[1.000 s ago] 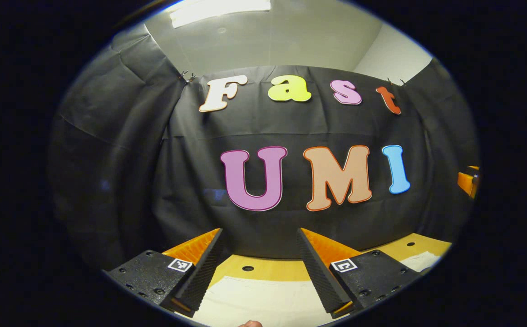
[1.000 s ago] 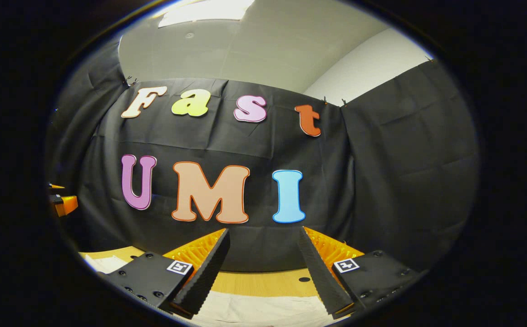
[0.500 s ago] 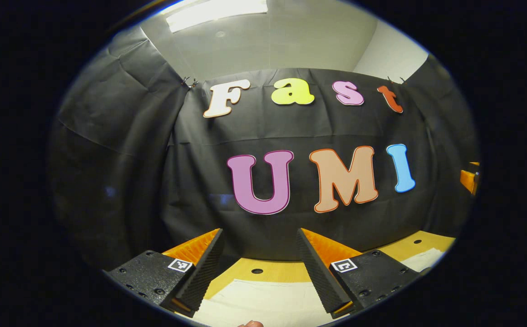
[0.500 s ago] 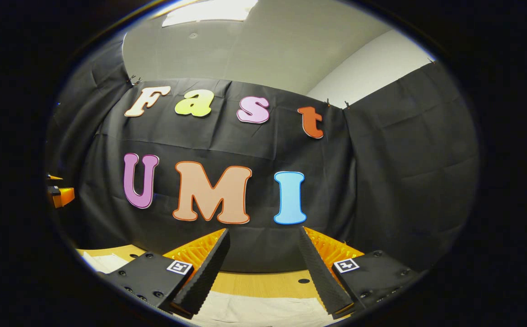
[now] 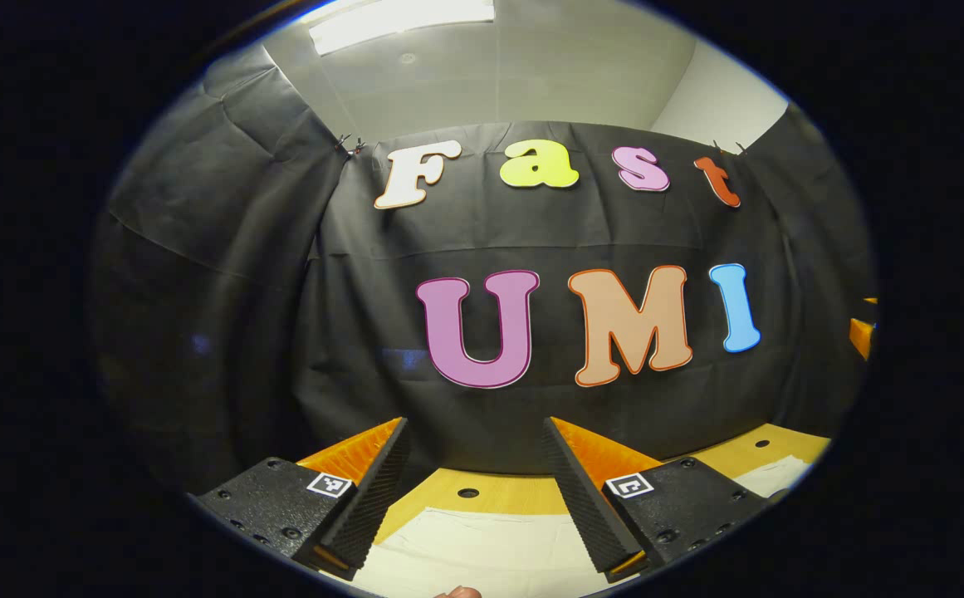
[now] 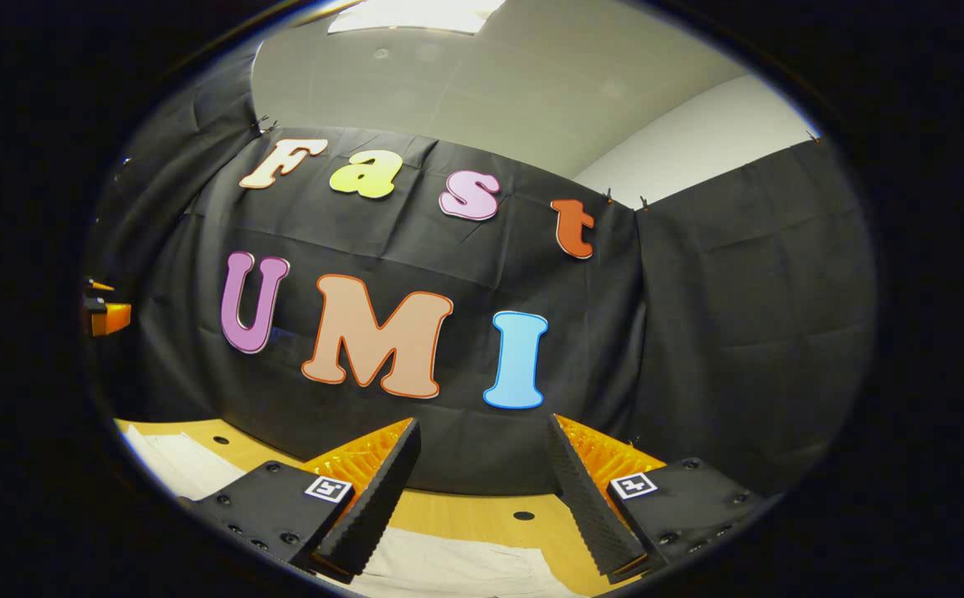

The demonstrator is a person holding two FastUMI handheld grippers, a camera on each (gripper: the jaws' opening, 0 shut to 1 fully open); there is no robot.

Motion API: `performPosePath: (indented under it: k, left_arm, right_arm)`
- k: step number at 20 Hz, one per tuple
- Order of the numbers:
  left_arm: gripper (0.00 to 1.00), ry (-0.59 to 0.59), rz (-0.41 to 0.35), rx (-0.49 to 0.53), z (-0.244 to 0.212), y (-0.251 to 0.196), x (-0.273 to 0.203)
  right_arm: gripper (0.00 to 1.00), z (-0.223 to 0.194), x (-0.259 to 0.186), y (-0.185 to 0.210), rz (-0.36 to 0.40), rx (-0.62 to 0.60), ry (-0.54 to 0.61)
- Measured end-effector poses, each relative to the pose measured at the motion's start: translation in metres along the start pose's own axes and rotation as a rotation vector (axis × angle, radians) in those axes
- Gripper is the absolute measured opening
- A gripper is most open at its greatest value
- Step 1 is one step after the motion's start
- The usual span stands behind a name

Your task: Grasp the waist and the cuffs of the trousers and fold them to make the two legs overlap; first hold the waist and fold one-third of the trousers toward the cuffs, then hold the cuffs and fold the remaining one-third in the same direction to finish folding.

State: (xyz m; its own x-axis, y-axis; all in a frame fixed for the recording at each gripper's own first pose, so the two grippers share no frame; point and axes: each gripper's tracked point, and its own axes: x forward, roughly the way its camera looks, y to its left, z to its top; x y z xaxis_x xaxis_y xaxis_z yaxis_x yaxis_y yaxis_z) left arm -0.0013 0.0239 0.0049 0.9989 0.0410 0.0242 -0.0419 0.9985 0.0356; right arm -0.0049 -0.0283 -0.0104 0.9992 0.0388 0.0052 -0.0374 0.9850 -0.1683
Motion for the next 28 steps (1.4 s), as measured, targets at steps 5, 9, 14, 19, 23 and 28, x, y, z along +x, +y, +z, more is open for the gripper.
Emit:
performPosePath:
  k: [5,9,14,19,23,28]
  left_arm:
    - [0.95,0.011,0.005,0.000,-0.003,-0.001,0.001]
    - [0.93,0.024,0.000,0.013,-0.009,-0.004,0.001]
    - [0.95,0.035,-0.004,0.026,-0.014,-0.006,0.000]
    - [0.95,0.044,-0.016,0.041,-0.016,-0.011,-0.001]
    - [0.94,0.059,-0.017,0.046,-0.023,-0.011,-0.003]
    - [0.94,0.073,-0.007,0.057,-0.029,-0.007,-0.007]
  right_arm:
    - [0.98,-0.037,-0.007,-0.014,0.055,-0.133,0.066]
    - [0.97,-0.080,-0.020,-0.028,0.109,-0.259,0.136]
    - [0.97,-0.134,-0.048,-0.034,0.214,-0.444,0.219]
    - [0.97,-0.177,-0.073,-0.027,0.315,-0.589,0.282]
    - [0.97,-0.208,-0.090,-0.027,0.393,-0.704,0.317]
    - [0.98,-0.250,-0.113,-0.021,0.512,-0.826,0.377]
